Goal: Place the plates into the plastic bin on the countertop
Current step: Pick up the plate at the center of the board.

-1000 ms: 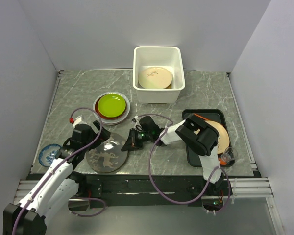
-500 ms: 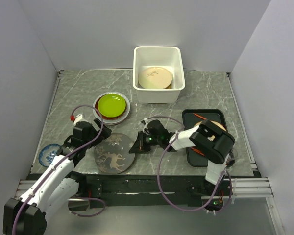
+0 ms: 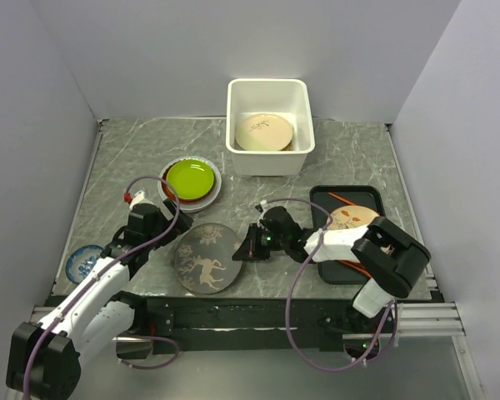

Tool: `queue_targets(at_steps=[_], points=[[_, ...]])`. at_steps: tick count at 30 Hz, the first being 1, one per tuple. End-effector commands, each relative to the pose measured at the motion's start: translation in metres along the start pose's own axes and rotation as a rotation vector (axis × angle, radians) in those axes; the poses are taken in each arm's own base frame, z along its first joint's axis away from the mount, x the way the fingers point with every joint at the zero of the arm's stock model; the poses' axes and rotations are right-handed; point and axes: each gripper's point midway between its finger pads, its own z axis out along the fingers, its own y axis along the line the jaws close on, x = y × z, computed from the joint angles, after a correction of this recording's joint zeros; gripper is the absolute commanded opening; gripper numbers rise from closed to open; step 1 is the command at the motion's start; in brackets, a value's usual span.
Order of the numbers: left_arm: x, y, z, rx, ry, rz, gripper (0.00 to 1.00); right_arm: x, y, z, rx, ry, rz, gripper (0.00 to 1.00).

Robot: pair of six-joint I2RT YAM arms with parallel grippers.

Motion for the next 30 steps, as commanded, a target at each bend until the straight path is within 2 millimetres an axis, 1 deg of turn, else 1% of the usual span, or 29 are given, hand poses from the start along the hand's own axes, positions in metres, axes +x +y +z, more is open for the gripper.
queue_targets(at_steps=[1, 6, 10, 14, 15, 17, 25, 28, 30], points=[[-0.015, -0.024, -0.001, 0.083, -0.04, 0.025, 0.99, -0.022, 0.033, -0.022, -0.081, -0.103, -0.058, 0.0], [-0.012, -0.025, 0.003, 0.09, -0.02, 0.027, 0.99, -0.023, 0.034, -0.037, -0.068, -0.137, -0.072, 0.0], [-0.007, -0.024, 0.006, 0.093, -0.003, 0.018, 0.99, -0.021, 0.028, -0.048, -0.051, -0.154, -0.07, 0.0], [-0.005, -0.026, 0.004, 0.108, 0.004, 0.019, 0.99, -0.023, 0.027, -0.062, -0.048, -0.192, -0.075, 0.0], [-0.005, -0.025, 0.004, 0.106, 0.002, 0.019, 0.99, -0.026, 0.029, -0.069, -0.055, -0.21, -0.074, 0.0], [-0.005, -0.025, 0.003, 0.104, 0.003, 0.02, 0.99, -0.028, 0.029, -0.075, -0.054, -0.224, -0.074, 0.0], [-0.004, -0.026, 0.003, 0.111, 0.003, 0.015, 0.99, -0.043, 0.041, -0.11, -0.073, -0.302, -0.101, 0.0], [-0.003, -0.024, 0.002, 0.109, 0.003, 0.012, 0.99, -0.052, 0.041, -0.123, -0.063, -0.337, -0.112, 0.0], [-0.003, -0.024, 0.001, 0.105, 0.002, 0.012, 0.99, -0.06, 0.038, -0.132, -0.05, -0.367, -0.11, 0.0]])
